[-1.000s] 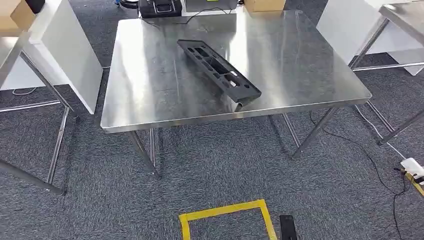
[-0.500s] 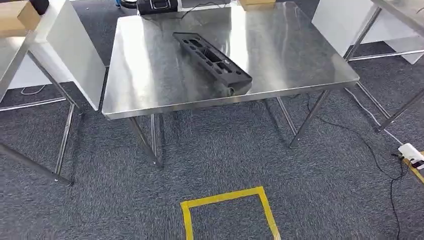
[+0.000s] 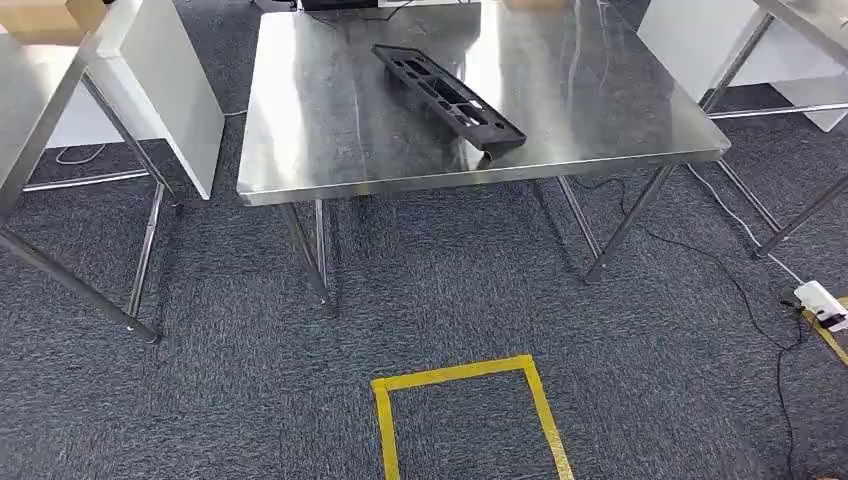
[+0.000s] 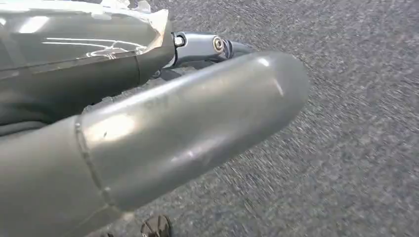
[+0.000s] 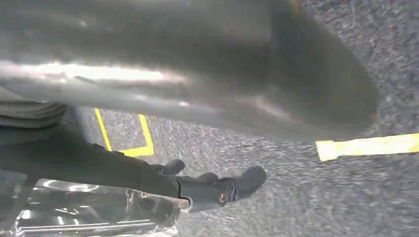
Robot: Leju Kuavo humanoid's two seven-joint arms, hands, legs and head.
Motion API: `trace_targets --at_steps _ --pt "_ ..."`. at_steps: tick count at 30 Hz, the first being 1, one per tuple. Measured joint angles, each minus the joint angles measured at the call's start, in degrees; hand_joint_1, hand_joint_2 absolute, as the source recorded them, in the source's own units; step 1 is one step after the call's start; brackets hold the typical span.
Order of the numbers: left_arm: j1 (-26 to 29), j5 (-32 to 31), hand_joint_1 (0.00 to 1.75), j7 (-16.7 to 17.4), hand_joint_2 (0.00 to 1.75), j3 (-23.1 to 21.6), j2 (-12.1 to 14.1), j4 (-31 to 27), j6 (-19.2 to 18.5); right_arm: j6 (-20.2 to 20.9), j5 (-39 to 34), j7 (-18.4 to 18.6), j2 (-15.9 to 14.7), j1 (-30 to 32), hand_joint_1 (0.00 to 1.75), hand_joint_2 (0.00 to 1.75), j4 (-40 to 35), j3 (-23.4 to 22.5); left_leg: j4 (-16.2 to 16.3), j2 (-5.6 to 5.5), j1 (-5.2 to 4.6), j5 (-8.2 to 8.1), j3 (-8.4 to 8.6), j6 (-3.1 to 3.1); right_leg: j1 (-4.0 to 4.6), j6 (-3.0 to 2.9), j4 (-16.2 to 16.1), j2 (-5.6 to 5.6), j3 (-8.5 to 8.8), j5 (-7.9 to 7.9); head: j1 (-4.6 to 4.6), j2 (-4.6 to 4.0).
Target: Take the parts from the cabinet and place them on the table.
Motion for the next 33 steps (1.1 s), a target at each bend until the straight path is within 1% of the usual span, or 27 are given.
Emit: trace_targets --at_steps 1,2,3,4,5,6,8,9,10,11,12,13,14,15,16,17,18,19,20,21,23,28,29,30,31,32,33 --pt "0.0 -0.2 0.0 0.0 0.0 -0.2 0.0 0.0 -0.1 -0.1 -0.1 0.0 0.0 0.0 0.0 0.0 0.0 -0.2 0.0 0.06 0.01 0.67 -0.82 -0.14 -0.11 0.91 -1.1 0.0 1.65 1.62 0.04 0.0" --pt "0.0 -0.2 0.0 0.0 0.0 -0.4 0.0 0.0 -0.2 -0.2 -0.2 -0.1 0.0 -0.1 0.0 0.0 0.0 -0.4 0.1 0.07 0.06 1.28 -1.56 -0.34 -0.25 1.72 -4.1 0.0 4.18 3.61 0.11 0.0" --pt "0.0 -0.3 0.0 0.0 0.0 -0.6 0.0 0.0 -0.5 -0.3 -0.4 -0.2 0.0 -0.2 0.0 0.0 0.0 -0.6 0.1 0.06 0.11 1.92 -2.25 -0.67 -0.51 2.26 -9.0 0.0 7.71 5.22 0.09 0.0" --pt "-0.1 -0.4 0.0 0.0 0.0 -0.7 0.1 0.0 -0.6 -0.4 -0.7 -0.5 0.0 -0.4 0.0 0.0 0.0 -0.8 0.3 0.02 0.0 2.46 -2.55 -1.1 -0.92 2.2 -14.8 0.1 11.88 5.17 0.15 0.0" --pt "-0.1 -0.4 0.0 0.0 0.0 -0.8 0.2 0.1 -1.1 -0.5 -1.2 -0.8 0.0 -0.6 0.0 0.0 0.0 -1.0 0.4 0.01 -0.24 2.9 -2.91 -1.5 -0.4 1.66 -20.3 0.31 15.57 3.4 0.24 0.0" --pt "-0.1 -0.5 0.0 0.0 0.0 -0.8 0.2 0.1 -1.2 -0.6 -1.5 -1.0 0.0 -0.6 0.0 0.0 0.0 -1.2 0.3 0.14 -0.31 3.64 -2.9 -1.8 -0.18 0.62 -21.6 0.43 15.16 2.83 -0.13 0.0" --pt "-0.1 -0.9 0.0 -0.2 0.0 -0.9 0.4 0.1 -1.8 -0.7 -2.4 -1.3 0.1 -0.5 0.0 0.0 0.0 -2.0 -0.4 0.15 -0.02 4.96 -3.03 -2.25 0.25 -0.28 -21.1 0.38 14.27 3.5 -0.22 0.0" --pt "0.1 -0.9 0.0 -0.4 0.0 -0.9 0.5 0.1 -2.2 -0.8 -3.1 -1.5 0.1 -0.1 0.0 0.0 0.2 -2.5 -0.5 0.08 0.14 5.45 -3.4 -2.77 0.03 -1.29 -21.3 0.23 13.66 4.29 -0.15 0.0" --pt "0.3 -1.0 0.0 -0.6 0.0 -0.9 0.6 0.1 -2.4 -0.9 -3.5 -1.6 0.0 -0.1 0.0 0.0 0.2 -3.0 0.5 0.01 0.43 2.89 -3.99 -3.0 -0.39 -2.11 -21.3 -0.1 12.96 4.98 -0.26 0.0" --pt "0.4 -1.0 0.0 -0.8 0.0 -1.0 0.6 0.1 -2.4 -1.1 -3.8 -1.6 0.0 0.0 0.0 0.0 0.2 -3.5 2.8 0.03 0.45 -1.39 -4.61 -3.1 -0.25 -2.75 -21.3 -0.11 12.15 5.73 -0.33 0.0" --pt "0.4 -1.0 0.0 -0.8 0.0 -1.0 0.5 0.2 -2.6 -1.2 -3.9 -1.6 0.0 0.0 0.0 0.0 0.3 -3.8 6.8 -0.03 0.51 -5.73 -5.29 -3.27 -0.09 -3.28 -21.2 -0.25 11.22 6.53 -0.53 0.0" --pt "0.4 -1.0 0.0 -0.9 0.0 -1.2 0.5 0.2 -2.8 -1.2 -4.0 -1.7 0.0 0.0 0.0 0.0 0.3 -4.1 11.1 -0.21 0.51 -8.88 -5.94 -3.41 0.09 -3.42 -21.2 -0.29 10.31 7.29 -0.52 0.0" --pt "0.3 -1.0 0.0 -0.9 0.0 -1.4 0.6 0.2 -2.9 -1.2 -4.0 -1.7 0.0 0.0 0.0 0.0 0.3 -4.3 15.2 -0.25 0.5 -10.46 -6.38 -3.48 0.27 -3.43 -21.1 -0.34 9.72 8.07 -0.5 0.0" --pt "0.3 -1.1 0.0 -0.9 0.0 -1.6 0.6 0.2 -2.9 -1.2 -4.0 -1.7 0.0 0.1 0.0 0.0 0.3 -4.6 18.3 -0.25 0.5 -9.69 -6.13 -3.46 0.39 -3.34 -20.8 -0.37 8.4 8.98 -0.55 0.0" --pt "0.4 -1.1 0.0 -0.9 0.0 -1.7 0.6 0.2 -3.0 -1.3 -4.0 -1.7 0.0 0.1 0.0 0.0 0.3 -4.7 18.6 -0.25 0.5 -7.6 -5.0 -3.35 0.44 -3.23 -20.6 -0.41 7.36 9.54 -0.52 0.0" --pt "0.3 -1.1 0.0 -1.0 0.0 -1.9 0.6 0.2 -3.0 -1.3 -4.0 -1.7 0.0 0.2 0.0 0.0 0.3 -4.9 16.6 -0.24 0.51 -5.03 -2.68 -3.2 0.44 -3.13 -20.1 -0.44 6.26 10.06 -0.57 0.0" --pt "0.4 -1.1 0.0 -1.0 0.0 -1.9 0.6 0.2 -3.0 -1.3 -4.0 -1.7 0.0 0.2 0.0 0.0 0.3 -5.0 12.9 -0.24 0.51 -3.48 0.6 -2.95 0.44 -2.94 -19.7 -0.42 5.34 10.45 -0.57 0.0" --pt "0.3 -1.1 0.0 -1.0 0.0 -1.9 0.6 0.2 -3.0 -1.3 -4.0 -1.7 0.0 0.2 0.0 0.0 0.3 -5.1 7.7 -1.01 0.45 -3.66 4.59 -2.46 0.46 -2.68 -19.4 0.09 4.64 10.72 -0.63 0.0" --pt "0.2 -1.1 0.0 -1.1 0.0 -2.1 0.8 0.2 -3.1 -1.3 -4.2 -1.7 0.3 0.1 0.0 0.0 0.3 -5.1 1.7 -2.95 0.25 -6.07 8.96 -1.76 0.59 -2.35 -19.1 0.31 4.09 11.07 -0.57 0.0" --pt "0.2 -1.2 0.0 -1.3 0.0 -2.2 0.7 0.2 -3.3 -1.4 -4.5 -1.9 0.3 -0.1 0.0 0.0 0.3 -5.3 -1.7 -2.95 0.4 -7.09 10.51 -1.76 0.68 -2.01 -19.0 0.33 3.93 11.61 -0.5 0.0" --pt "0.1 -1.4 0.0 -1.3 0.0 -2.3 0.7 0.3 -3.3 -1.5 -5.5 -2.6 0.3 -0.3 0.0 0.0 0.3 -6.0 -2.3 -1.92 -0.19 -7.67 10.02 -1.39 0.53 -1.22 -19.0 0.72 3.01 12.97 -0.7 0.0" --pt "0.1 -1.4 0.0 -1.3 0.0 -2.3 0.7 0.3 -3.3 -1.5 -5.7 -2.8 0.3 -0.2 0.0 0.0 0.3 -6.3 -2.4 -1.71 -0.25 -7.43 9.84 -1.2 0.56 -1.01 -19.2 0.89 2.9 13.33 -0.63 0.0" --pt "0.2 -1.4 0.0 -1.3 0.0 -2.3 0.6 0.3 -3.3 -1.5 -5.8 -2.9 0.3 -0.1 0.0 0.0 0.3 -6.5 -2.7 -1.42 -0.15 -6.87 9.11 -0.85 1.14 -0.55 -19.4 1.17 2.55 13.7 -0.52 0.0" --pt "0.2 -1.4 0.0 -1.1 0.0 -2.3 0.4 0.5 -3.2 -1.6 -6.1 -3.0 0.1 -0.1 0.0 0.0 0.3 -6.8 -3.1 -0.69 0.55 -6.12 8.99 -0.44 0.57 -0.71 -18.5 1.21 2.11 13.4 -0.57 0.0" --pt "0.3 -1.4 0.0 -1.0 0.0 -2.3 0.5 0.5 -3.0 -1.6 -6.2 -3.1 0.2 0.1 0.0 0.0 0.4 -7.0 -3.3 -0.49 0.32 -5.64 8.41 -0.06 0.76 -1.02 -16.7 1.11 0.93 11.36 -0.53 0.0" --pt "0.4 -1.5 0.0 -0.8 0.0 -2.3 0.5 0.5 -3.0 -1.7 -6.5 -3.6 0.1 0.4 0.0 0.0 0.4 -8.0 -3.0 2.12 0.08 -3.64 5.94 0.12 0.02 -0.75 -1.1 0.89 -3.32 2.94 0.18 0.0" --pt "0.4 -1.5 0.0 -0.8 0.0 -2.3 0.5 0.5 -3.0 -1.7 -6.5 -3.7 0.1 0.5 0.0 0.0 0.4 -8.0 -2.9 2.77 0.09 -3.31 5.49 -0.04 -0.2 -0.17 -2.3 0.78 -1.58 3.08 0.13 0.0"
